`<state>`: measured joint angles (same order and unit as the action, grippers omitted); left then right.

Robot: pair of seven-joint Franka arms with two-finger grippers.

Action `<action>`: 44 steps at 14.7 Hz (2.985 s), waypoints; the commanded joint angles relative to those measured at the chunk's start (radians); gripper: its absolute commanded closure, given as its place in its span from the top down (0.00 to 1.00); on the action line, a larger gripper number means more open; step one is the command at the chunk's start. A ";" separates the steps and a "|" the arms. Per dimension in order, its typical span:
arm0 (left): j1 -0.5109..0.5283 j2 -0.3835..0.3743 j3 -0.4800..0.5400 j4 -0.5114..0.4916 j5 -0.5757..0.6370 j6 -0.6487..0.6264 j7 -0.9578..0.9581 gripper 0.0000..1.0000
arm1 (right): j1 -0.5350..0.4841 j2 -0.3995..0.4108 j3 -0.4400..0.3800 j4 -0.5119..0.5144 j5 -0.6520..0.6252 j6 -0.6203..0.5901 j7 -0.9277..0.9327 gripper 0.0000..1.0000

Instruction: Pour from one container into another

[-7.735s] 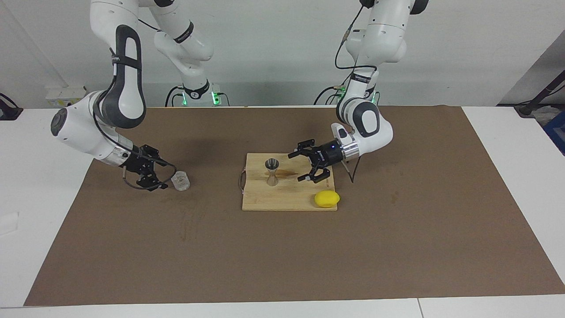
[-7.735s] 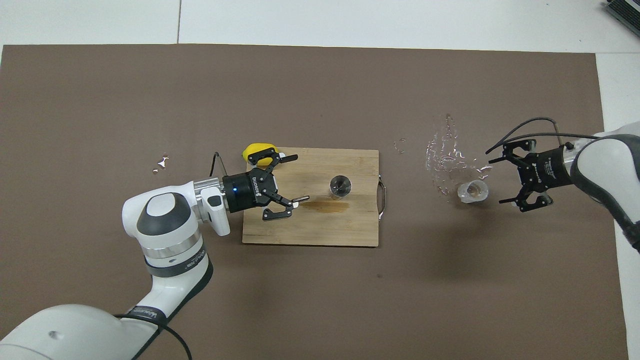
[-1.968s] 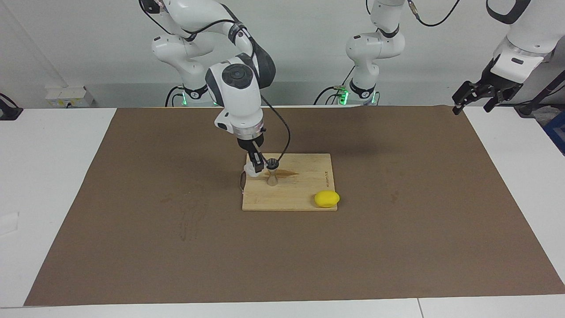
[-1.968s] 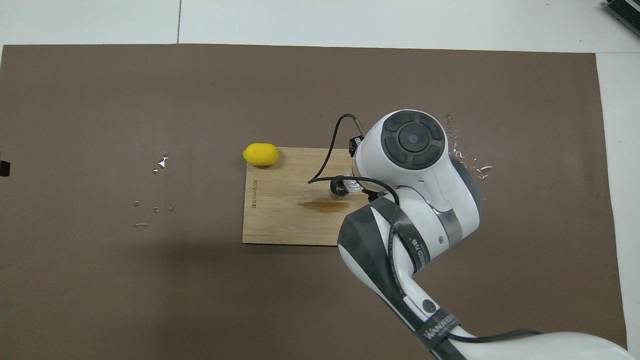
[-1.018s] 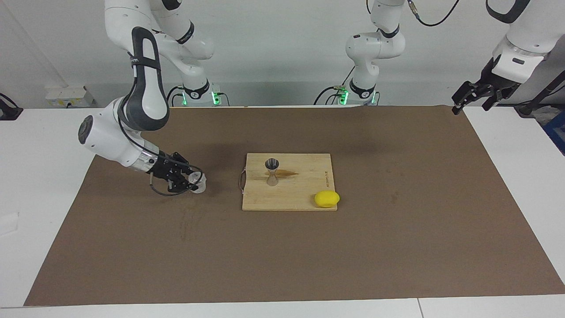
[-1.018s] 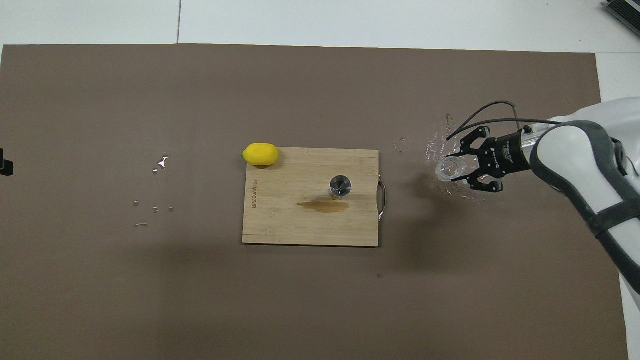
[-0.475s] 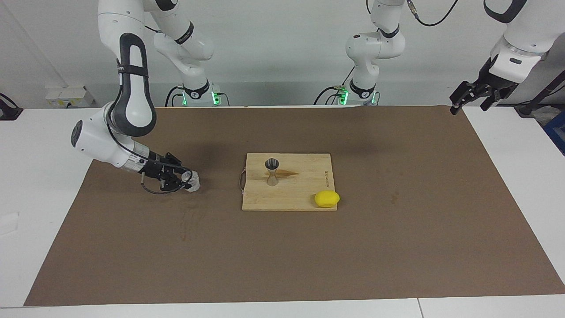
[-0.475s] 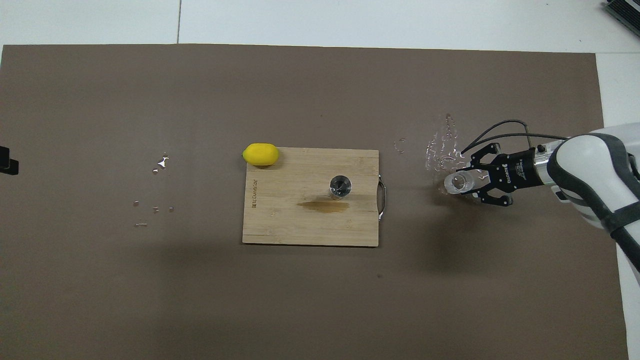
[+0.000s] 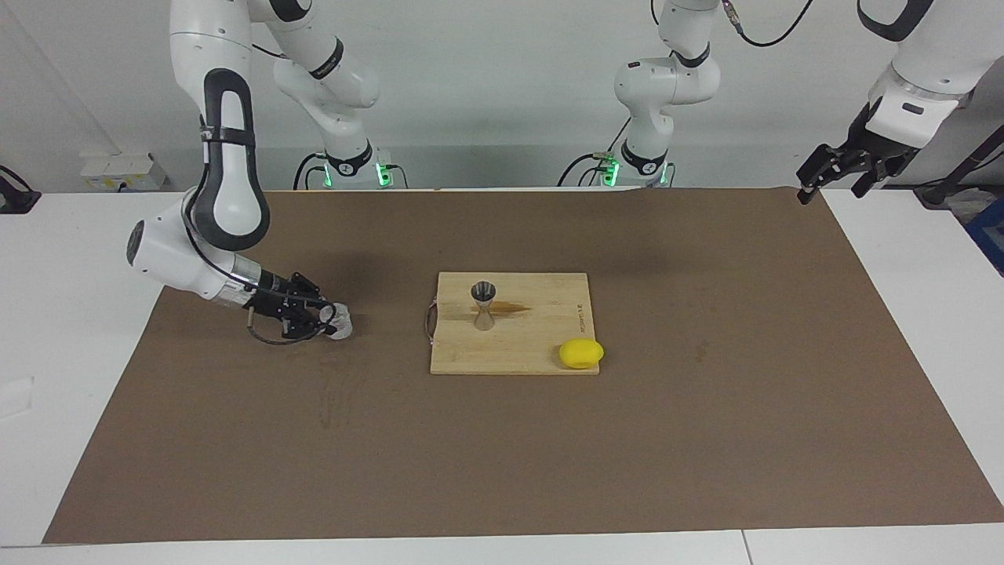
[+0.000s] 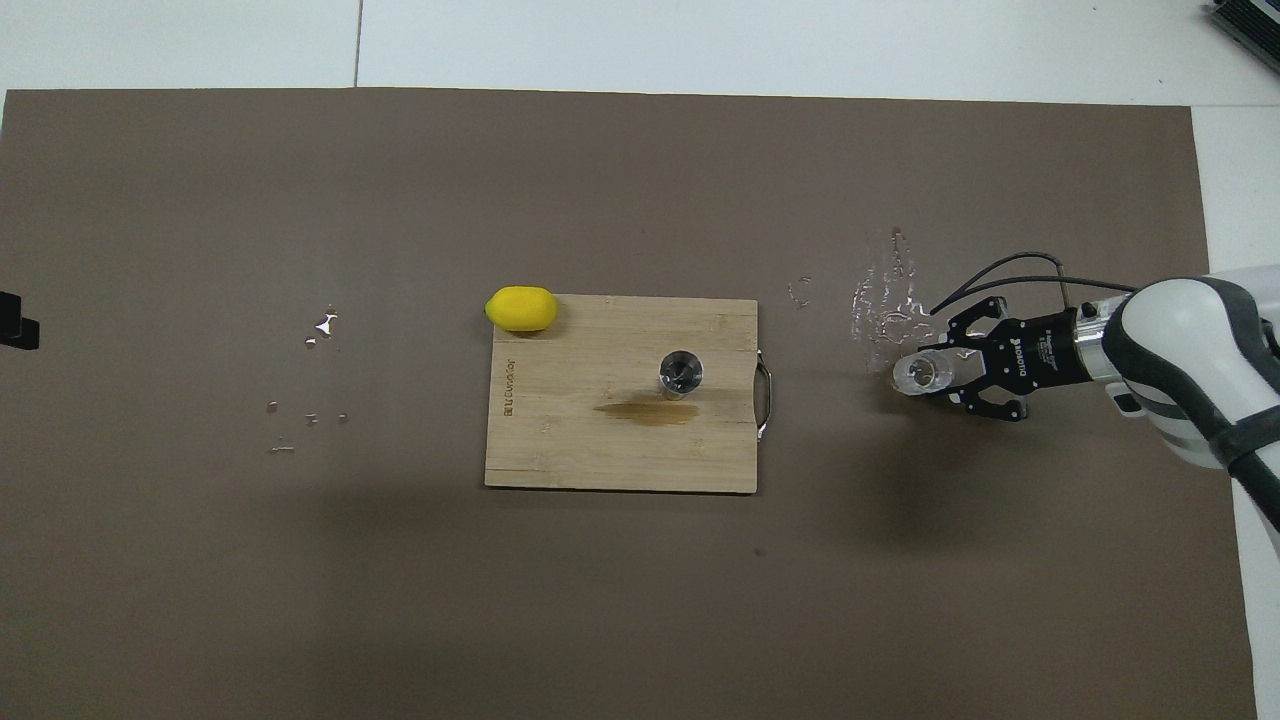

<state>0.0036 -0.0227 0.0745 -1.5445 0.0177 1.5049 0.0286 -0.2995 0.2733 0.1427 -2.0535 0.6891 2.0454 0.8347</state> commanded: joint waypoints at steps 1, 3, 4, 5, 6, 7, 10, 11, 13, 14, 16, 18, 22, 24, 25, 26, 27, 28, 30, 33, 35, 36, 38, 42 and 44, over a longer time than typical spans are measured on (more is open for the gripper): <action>-0.019 -0.023 0.008 -0.023 0.011 0.011 -0.018 1.00 | -0.024 -0.022 0.011 -0.037 0.041 0.022 -0.034 0.43; -0.021 -0.023 0.008 -0.023 0.011 0.011 -0.018 1.00 | -0.030 -0.022 0.011 -0.037 0.041 0.025 -0.034 0.62; -0.024 -0.022 0.008 -0.022 0.011 0.011 -0.018 1.00 | -0.032 -0.022 0.009 -0.037 0.041 0.025 -0.036 0.72; -0.036 -0.023 0.008 -0.023 0.011 0.011 -0.018 1.00 | -0.033 -0.022 0.008 -0.037 0.041 0.025 -0.034 0.84; -0.039 -0.023 0.008 -0.025 0.011 0.011 -0.018 1.00 | -0.049 -0.028 0.008 -0.037 0.041 0.022 -0.034 0.95; -0.037 -0.023 0.008 -0.025 0.011 0.009 -0.018 1.00 | -0.052 -0.038 0.008 -0.037 0.041 0.022 -0.034 0.99; -0.039 -0.025 0.008 -0.023 0.011 0.005 -0.018 1.00 | -0.056 -0.054 0.003 -0.036 0.024 0.024 -0.039 1.00; -0.039 -0.025 0.008 -0.023 0.011 0.005 -0.018 1.00 | -0.056 -0.069 0.003 -0.031 0.011 0.024 -0.043 1.00; -0.039 -0.025 0.008 -0.023 0.011 0.006 -0.018 1.00 | -0.044 -0.097 0.005 -0.025 -0.052 0.022 -0.083 1.00; -0.039 -0.025 0.008 -0.025 0.011 0.005 -0.018 1.00 | -0.038 -0.106 0.008 -0.022 -0.095 0.022 -0.095 1.00; -0.039 -0.025 0.008 -0.023 0.011 0.008 -0.018 1.00 | -0.009 -0.127 0.008 0.004 -0.184 0.013 -0.127 1.00; -0.039 -0.023 0.008 -0.023 0.011 0.011 -0.018 1.00 | 0.020 -0.131 0.011 0.038 -0.296 -0.001 -0.225 1.00; -0.036 -0.025 0.010 -0.023 0.011 0.011 -0.018 1.00 | 0.078 -0.181 0.011 0.061 -0.397 -0.014 -0.471 1.00; -0.031 -0.023 0.010 -0.023 0.011 0.011 -0.018 1.00 | 0.112 -0.216 0.017 0.084 -0.512 -0.014 -0.511 1.00; -0.030 -0.023 0.010 -0.023 0.011 0.011 -0.018 1.00 | 0.149 -0.224 0.015 0.119 -0.563 -0.019 -0.513 1.00; -0.031 -0.025 0.010 -0.023 0.011 0.012 -0.018 1.00 | 0.169 -0.235 0.015 0.159 -0.620 -0.043 -0.516 1.00; -0.031 -0.025 0.010 -0.023 0.011 0.011 -0.018 1.00 | 0.172 -0.235 0.017 0.214 -0.667 -0.094 -0.517 1.00; -0.031 -0.023 0.010 -0.023 0.011 0.012 -0.018 1.00 | 0.183 -0.232 0.018 0.270 -0.692 -0.150 -0.519 1.00; -0.031 -0.025 0.010 -0.023 0.011 0.011 -0.018 1.00 | 0.198 -0.226 0.017 0.364 -0.707 -0.253 -0.520 1.00; -0.033 -0.025 0.008 -0.023 0.011 0.011 -0.019 1.00 | 0.212 -0.230 0.018 0.442 -0.720 -0.353 -0.522 1.00; -0.034 -0.025 0.010 -0.023 0.011 0.011 -0.019 1.00 | 0.215 -0.223 0.018 0.530 -0.744 -0.450 -0.558 1.00; -0.036 -0.025 0.010 -0.023 0.011 0.011 -0.018 1.00 | 0.217 -0.223 0.023 0.541 -0.761 -0.479 -0.569 1.00; -0.037 -0.025 0.008 -0.028 0.011 0.012 -0.018 1.00 | 0.230 -0.244 0.038 0.503 -0.760 -0.493 -0.563 1.00; -0.040 -0.026 0.008 -0.032 0.011 0.014 -0.019 1.00 | 0.232 -0.258 0.038 0.475 -0.743 -0.504 -0.579 1.00; -0.042 -0.026 0.008 -0.032 0.011 0.014 -0.019 1.00 | 0.234 -0.259 0.038 0.477 -0.743 -0.516 -0.579 1.00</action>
<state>-0.0214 -0.0232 0.0764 -1.5482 0.0177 1.5049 0.0259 -0.0587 0.0237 0.1751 -1.5645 -0.0441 1.5399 0.2831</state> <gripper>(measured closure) 0.000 0.000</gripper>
